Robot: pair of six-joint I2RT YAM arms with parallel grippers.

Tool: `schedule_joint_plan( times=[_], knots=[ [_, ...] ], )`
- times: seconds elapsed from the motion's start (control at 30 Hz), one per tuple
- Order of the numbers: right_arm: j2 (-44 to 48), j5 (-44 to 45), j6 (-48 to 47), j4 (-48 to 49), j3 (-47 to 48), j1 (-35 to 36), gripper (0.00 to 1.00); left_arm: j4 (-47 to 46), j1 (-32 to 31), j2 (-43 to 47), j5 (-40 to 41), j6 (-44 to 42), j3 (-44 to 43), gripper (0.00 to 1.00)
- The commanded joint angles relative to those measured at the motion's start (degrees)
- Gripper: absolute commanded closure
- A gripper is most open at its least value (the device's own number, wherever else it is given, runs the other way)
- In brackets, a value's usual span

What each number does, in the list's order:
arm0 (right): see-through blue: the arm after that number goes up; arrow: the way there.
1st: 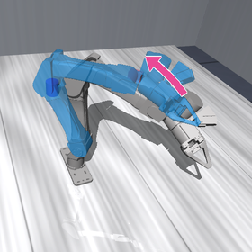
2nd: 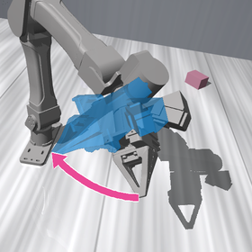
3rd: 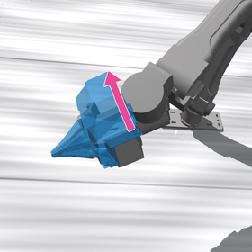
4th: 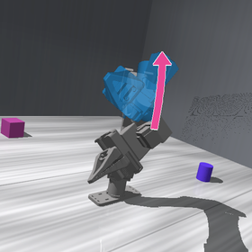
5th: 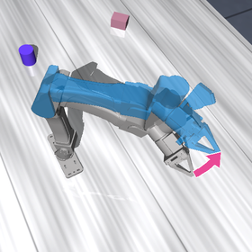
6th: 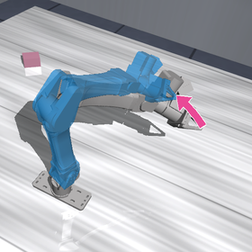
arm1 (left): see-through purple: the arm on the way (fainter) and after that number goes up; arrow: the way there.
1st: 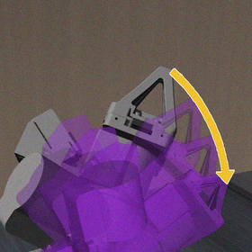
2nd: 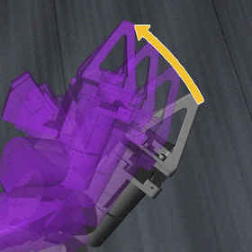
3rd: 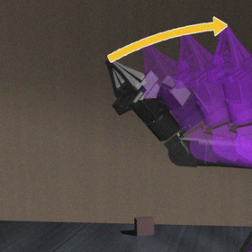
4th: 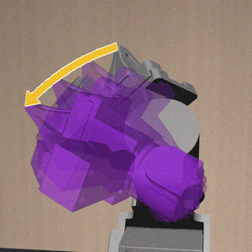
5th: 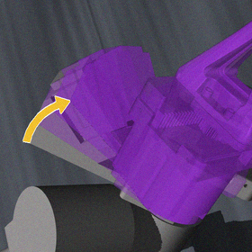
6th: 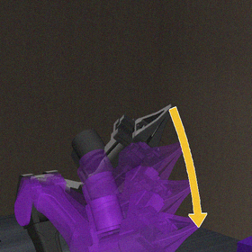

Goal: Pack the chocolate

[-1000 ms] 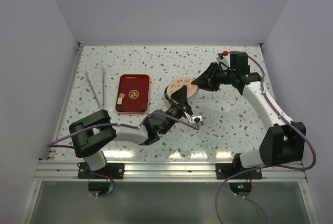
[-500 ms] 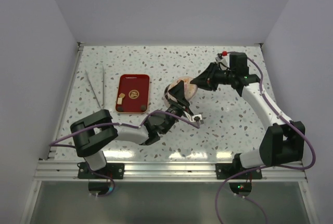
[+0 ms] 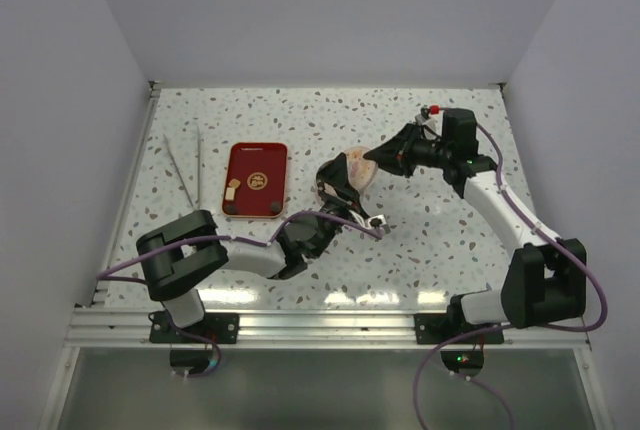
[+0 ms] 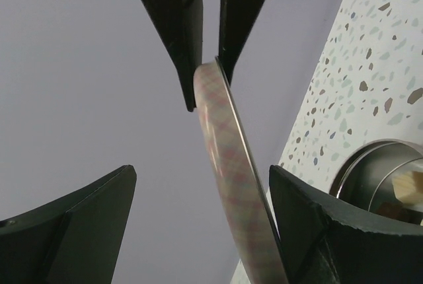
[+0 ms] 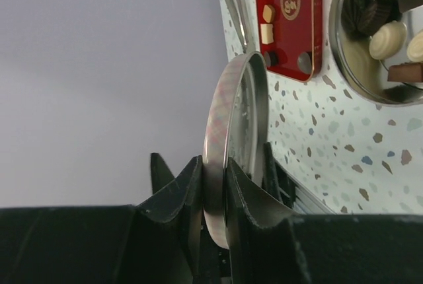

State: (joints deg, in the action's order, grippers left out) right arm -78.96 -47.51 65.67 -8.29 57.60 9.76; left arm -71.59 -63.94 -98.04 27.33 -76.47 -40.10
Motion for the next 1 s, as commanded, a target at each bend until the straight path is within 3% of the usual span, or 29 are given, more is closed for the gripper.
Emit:
schedule_joint_plan(
  times=[0.0,0.63,0.97],
  knots=[
    [2.8,-1.4,4.0,6.3,0.6,0.2,1.00,-15.5,-0.2,0.4,1.2,4.6,0.9,0.13],
    [4.3,-0.5,3.5,4.8,2.2,0.2,1.00,-13.5,0.7,2.7,2.7,13.4,2.1,0.10],
    [4.1,0.0,5.2,7.8,2.1,0.2,1.00,-4.0,3.2,12.1,-4.1,28.6,7.0,0.09]
  ],
)
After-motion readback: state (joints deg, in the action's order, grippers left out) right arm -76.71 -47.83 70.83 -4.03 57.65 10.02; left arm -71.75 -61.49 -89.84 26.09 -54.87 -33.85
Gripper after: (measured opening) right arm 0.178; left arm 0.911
